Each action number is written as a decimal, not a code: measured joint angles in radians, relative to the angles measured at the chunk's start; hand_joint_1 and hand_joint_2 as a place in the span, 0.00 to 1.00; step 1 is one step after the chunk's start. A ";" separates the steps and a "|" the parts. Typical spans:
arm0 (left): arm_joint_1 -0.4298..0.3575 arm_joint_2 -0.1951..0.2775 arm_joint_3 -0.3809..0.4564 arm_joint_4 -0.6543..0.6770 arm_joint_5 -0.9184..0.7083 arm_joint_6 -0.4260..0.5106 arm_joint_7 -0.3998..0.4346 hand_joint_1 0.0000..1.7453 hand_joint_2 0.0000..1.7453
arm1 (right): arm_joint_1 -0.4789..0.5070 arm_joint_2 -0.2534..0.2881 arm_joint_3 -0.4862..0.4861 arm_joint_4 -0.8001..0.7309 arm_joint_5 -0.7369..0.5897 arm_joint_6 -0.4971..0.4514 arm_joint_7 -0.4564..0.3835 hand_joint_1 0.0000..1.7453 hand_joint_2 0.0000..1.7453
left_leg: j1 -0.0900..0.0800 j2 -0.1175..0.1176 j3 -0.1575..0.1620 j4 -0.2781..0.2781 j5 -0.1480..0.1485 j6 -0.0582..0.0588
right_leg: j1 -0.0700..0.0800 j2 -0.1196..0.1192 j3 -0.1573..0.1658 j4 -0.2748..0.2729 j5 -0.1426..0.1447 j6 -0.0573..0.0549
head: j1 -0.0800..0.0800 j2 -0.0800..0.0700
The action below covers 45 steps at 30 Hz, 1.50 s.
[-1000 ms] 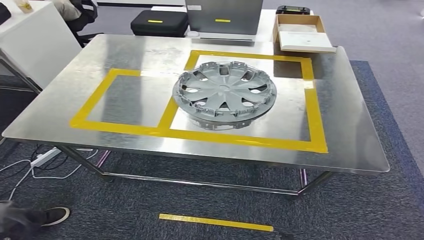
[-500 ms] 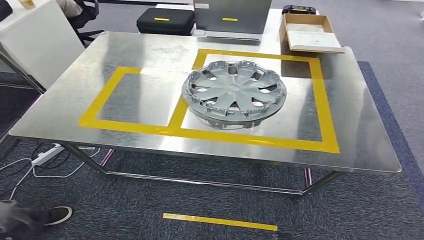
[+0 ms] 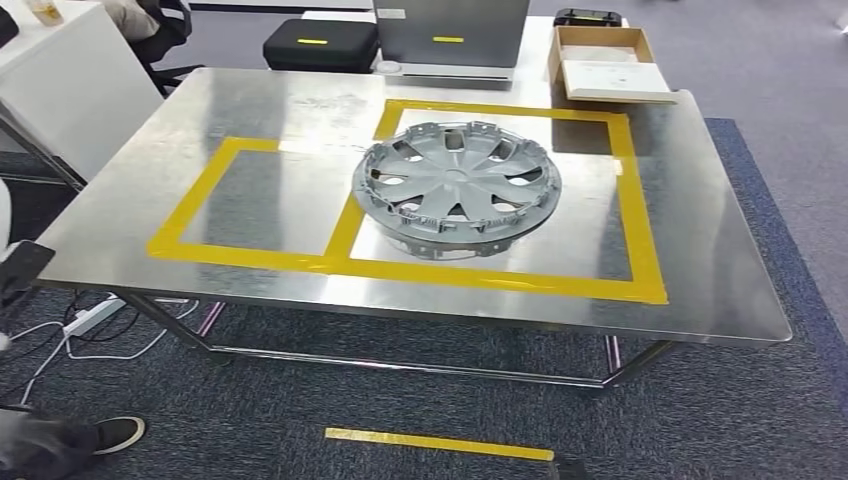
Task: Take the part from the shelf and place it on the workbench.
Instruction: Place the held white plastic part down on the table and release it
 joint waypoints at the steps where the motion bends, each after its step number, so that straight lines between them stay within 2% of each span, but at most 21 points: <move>1: 0.010 -0.034 0.003 0.002 0.025 0.020 -0.028 1.00 1.00 | 0.000 -0.002 0.000 0.000 0.000 0.000 0.008 0.00 1.00 | -0.002 -0.001 0.022 -0.044 0.010 0.004 | -0.001 0.001 -0.002 0.006 -0.004 0.007 | -0.001 0.000; 6: 0.028 -0.149 0.004 0.018 0.005 0.064 -0.041 1.00 1.00 | 0.005 -0.008 0.000 0.000 0.001 -0.002 0.031 0.00 1.00 | -0.013 -0.008 0.035 -0.072 0.005 0.046 | -0.006 0.002 -0.016 0.029 -0.022 0.032 | -0.001 0.000; 8: 0.014 -0.177 -0.009 0.025 -0.044 0.056 -0.007 1.00 1.00 | 0.005 -0.011 0.001 0.000 0.004 -0.001 0.033 0.00 1.00 | -0.013 -0.010 0.036 -0.075 0.007 0.062 | -0.009 0.003 -0.058 0.114 -0.070 0.042 | 0.001 0.000; 10: 0.001 -0.202 -0.034 0.031 -0.110 0.042 0.029 1.00 1.00 | 0.005 -0.013 0.002 0.000 0.009 0.002 0.029 0.00 1.00 | -0.017 -0.015 0.035 -0.074 0.009 0.072 | -0.011 0.004 -0.124 0.250 -0.125 0.044 | 0.003 0.000; 12: -0.012 -0.233 -0.076 0.035 -0.187 0.018 0.063 1.00 1.00 | 0.007 -0.016 0.004 0.000 0.015 0.004 0.019 0.00 1.00 | -0.019 -0.024 0.034 -0.074 0.012 0.075 | -0.012 0.004 -0.153 0.306 -0.130 0.044 | 0.002 0.000; 13: -0.021 -0.248 -0.101 0.037 -0.221 0.003 0.078 1.00 1.00 | 0.006 -0.018 0.006 0.000 0.017 0.005 0.015 0.00 1.00 | -0.020 -0.030 0.034 -0.074 0.013 0.075 | -0.013 0.005 -0.137 0.276 -0.107 0.042 | 0.002 0.000; 15: -0.041 -0.274 -0.146 0.039 -0.268 -0.030 0.103 1.00 1.00 | 0.000 -0.021 0.009 0.000 0.022 0.006 0.011 0.00 1.00 | -0.021 -0.038 0.035 -0.074 0.016 0.072 | -0.013 0.003 -0.062 0.138 -0.051 0.037 | 0.004 0.000; 17: -0.058 -0.294 -0.188 0.041 -0.304 -0.060 0.117 1.00 1.00 | -0.008 -0.024 0.012 0.000 0.027 0.011 0.014 0.00 1.00 | -0.026 -0.039 0.035 -0.073 0.016 0.063 | -0.012 0.004 -0.009 0.036 -0.024 0.034 | 0.003 0.000; 20: -0.076 -0.319 -0.246 0.045 -0.342 -0.092 0.120 1.00 1.00 | -0.008 -0.029 0.019 0.000 0.030 0.021 0.033 0.00 1.00 | -0.028 -0.037 0.033 -0.078 0.021 0.046 | -0.012 0.008 0.000 0.016 -0.014 0.024 | 0.003 0.000; 22: -0.085 -0.335 -0.277 0.046 -0.355 -0.110 0.119 1.00 1.00 | -0.004 -0.032 0.023 0.000 0.031 0.027 0.042 0.00 1.00 | -0.027 -0.027 0.019 -0.049 -0.002 0.036 | -0.015 0.007 0.001 0.011 -0.003 0.013 | 0.002 0.000; 25: -0.098 -0.358 -0.315 0.048 -0.368 -0.140 0.117 1.00 1.00 | 0.001 -0.033 0.027 0.000 0.032 0.038 0.051 0.00 1.00 | -0.025 -0.011 -0.049 0.120 -0.101 0.028 | -0.014 0.007 -0.004 0.009 0.004 0.004 | -0.001 0.000; 27: -0.101 -0.370 -0.334 0.049 -0.370 -0.150 0.116 1.00 1.00 | 0.005 -0.034 0.029 0.000 0.032 0.041 0.054 0.00 1.00 | -0.025 -0.010 -0.076 0.191 -0.119 0.029 | -0.011 0.008 -0.006 0.009 0.004 0.004 | -0.001 0.000; 28: -0.102 -0.374 -0.340 0.049 -0.370 -0.153 0.116 1.00 1.00 | 0.006 -0.034 0.030 0.000 0.032 0.042 0.055 0.00 1.00 | -0.026 -0.010 -0.067 0.175 -0.100 0.031 | -0.010 0.008 -0.005 0.009 0.004 0.004 | -0.001 0.000; 30: -0.110 -0.379 -0.350 0.049 -0.372 -0.156 0.114 1.00 1.00 | 0.008 -0.034 0.032 0.000 0.032 0.042 0.056 0.00 1.00 | -0.029 -0.010 -0.010 0.054 -0.031 0.043 | -0.007 0.008 -0.003 0.009 0.003 0.004 | -0.001 0.000; 32: -0.118 -0.382 -0.357 0.049 -0.374 -0.158 0.111 1.00 1.00 | 0.006 -0.034 0.034 0.000 0.032 0.042 0.056 0.00 1.00 | -0.035 -0.009 0.041 -0.058 0.007 0.056 | -0.004 0.007 -0.004 0.011 0.002 0.008 | 0.000 0.000; 35: -0.122 -0.387 -0.366 0.049 -0.378 -0.160 0.108 1.00 1.00 | 0.006 -0.035 0.034 0.000 0.032 0.042 0.057 0.00 1.00 | -0.039 -0.008 0.053 -0.090 0.012 0.065 | -0.006 0.007 -0.009 0.011 0.002 0.021 | 0.000 0.000; 37: -0.125 -0.392 -0.371 0.049 -0.379 -0.163 0.106 1.00 1.00 | 0.006 -0.036 0.034 0.000 0.032 0.042 0.057 0.00 1.00 | -0.033 -0.005 0.057 -0.101 0.019 0.074 | -0.007 0.008 -0.022 0.032 -0.015 0.032 | 0.002 0.000; 41: -0.129 -0.400 -0.377 0.049 -0.380 -0.175 0.107 1.00 1.00 | 0.009 -0.037 0.035 0.000 0.032 0.042 0.057 0.00 1.00 | -0.027 0.000 0.056 -0.107 0.025 0.080 | -0.018 0.008 -0.134 0.259 -0.115 0.053 | 0.007 0.000; 42: -0.129 -0.401 -0.379 0.049 -0.380 -0.176 0.108 1.00 1.00 | 0.011 -0.037 0.035 0.000 0.032 0.042 0.057 0.00 1.00 | -0.026 0.000 0.055 -0.107 0.025 0.080 | -0.021 0.008 -0.150 0.288 -0.116 0.057 | 0.007 0.000; 43: -0.129 -0.402 -0.380 0.049 -0.380 -0.177 0.109 1.00 1.00 | 0.013 -0.038 0.035 0.000 0.032 0.042 0.057 0.00 1.00 | -0.024 0.000 0.056 -0.106 0.025 0.078 | -0.024 0.008 -0.147 0.277 -0.097 0.060 | 0.007 0.000; 45: -0.130 -0.403 -0.382 0.049 -0.380 -0.177 0.110 1.00 1.00 | 0.014 -0.040 0.035 0.000 0.032 0.042 0.057 0.00 1.00 | -0.020 0.000 0.056 -0.102 0.022 0.071 | -0.031 0.006 -0.090 0.157 -0.031 0.067 | 0.007 0.000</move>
